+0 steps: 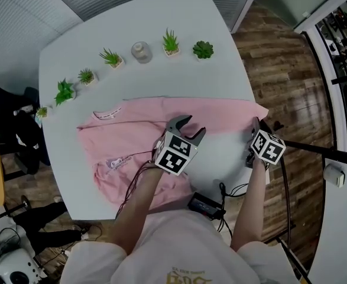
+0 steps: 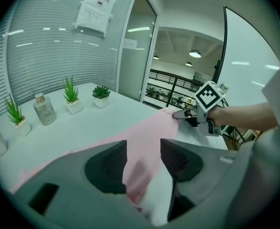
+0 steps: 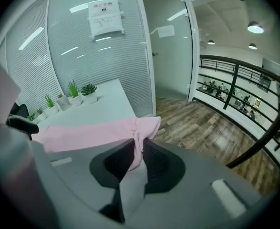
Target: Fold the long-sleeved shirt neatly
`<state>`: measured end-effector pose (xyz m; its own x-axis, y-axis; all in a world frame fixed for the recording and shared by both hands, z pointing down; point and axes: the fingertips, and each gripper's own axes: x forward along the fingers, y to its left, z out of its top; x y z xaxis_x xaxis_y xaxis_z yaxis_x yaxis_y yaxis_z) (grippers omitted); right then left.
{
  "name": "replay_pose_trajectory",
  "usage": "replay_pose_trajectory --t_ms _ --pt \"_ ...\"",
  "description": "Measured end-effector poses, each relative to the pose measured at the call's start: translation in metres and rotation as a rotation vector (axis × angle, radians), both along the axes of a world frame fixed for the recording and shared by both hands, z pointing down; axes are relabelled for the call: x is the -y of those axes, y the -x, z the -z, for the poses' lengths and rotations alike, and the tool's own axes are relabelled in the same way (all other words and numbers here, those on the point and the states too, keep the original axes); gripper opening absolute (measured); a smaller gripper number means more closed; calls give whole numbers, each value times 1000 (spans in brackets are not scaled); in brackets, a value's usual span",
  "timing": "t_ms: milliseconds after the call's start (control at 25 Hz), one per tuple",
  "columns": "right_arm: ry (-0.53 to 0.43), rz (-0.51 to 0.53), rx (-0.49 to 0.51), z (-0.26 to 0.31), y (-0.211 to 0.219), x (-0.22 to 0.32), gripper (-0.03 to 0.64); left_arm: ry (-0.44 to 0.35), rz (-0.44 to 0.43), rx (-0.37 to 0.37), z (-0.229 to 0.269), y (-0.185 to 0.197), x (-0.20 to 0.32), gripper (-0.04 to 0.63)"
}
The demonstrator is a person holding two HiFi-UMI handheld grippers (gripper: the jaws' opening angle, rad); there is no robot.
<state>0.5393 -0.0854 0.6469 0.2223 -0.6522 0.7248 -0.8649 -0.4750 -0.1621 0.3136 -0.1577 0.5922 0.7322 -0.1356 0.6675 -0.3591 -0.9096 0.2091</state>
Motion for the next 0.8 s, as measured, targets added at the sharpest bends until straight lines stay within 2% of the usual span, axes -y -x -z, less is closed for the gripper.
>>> replay_pose_trajectory --t_ms 200,440,800 --pt "-33 4 -50 16 6 4 67 -14 38 -11 5 10 4 232" --pt "-94 18 -58 42 17 13 67 -25 89 -37 17 21 10 250" --pt "-189 120 -49 84 60 36 67 -55 99 -40 32 36 10 277"
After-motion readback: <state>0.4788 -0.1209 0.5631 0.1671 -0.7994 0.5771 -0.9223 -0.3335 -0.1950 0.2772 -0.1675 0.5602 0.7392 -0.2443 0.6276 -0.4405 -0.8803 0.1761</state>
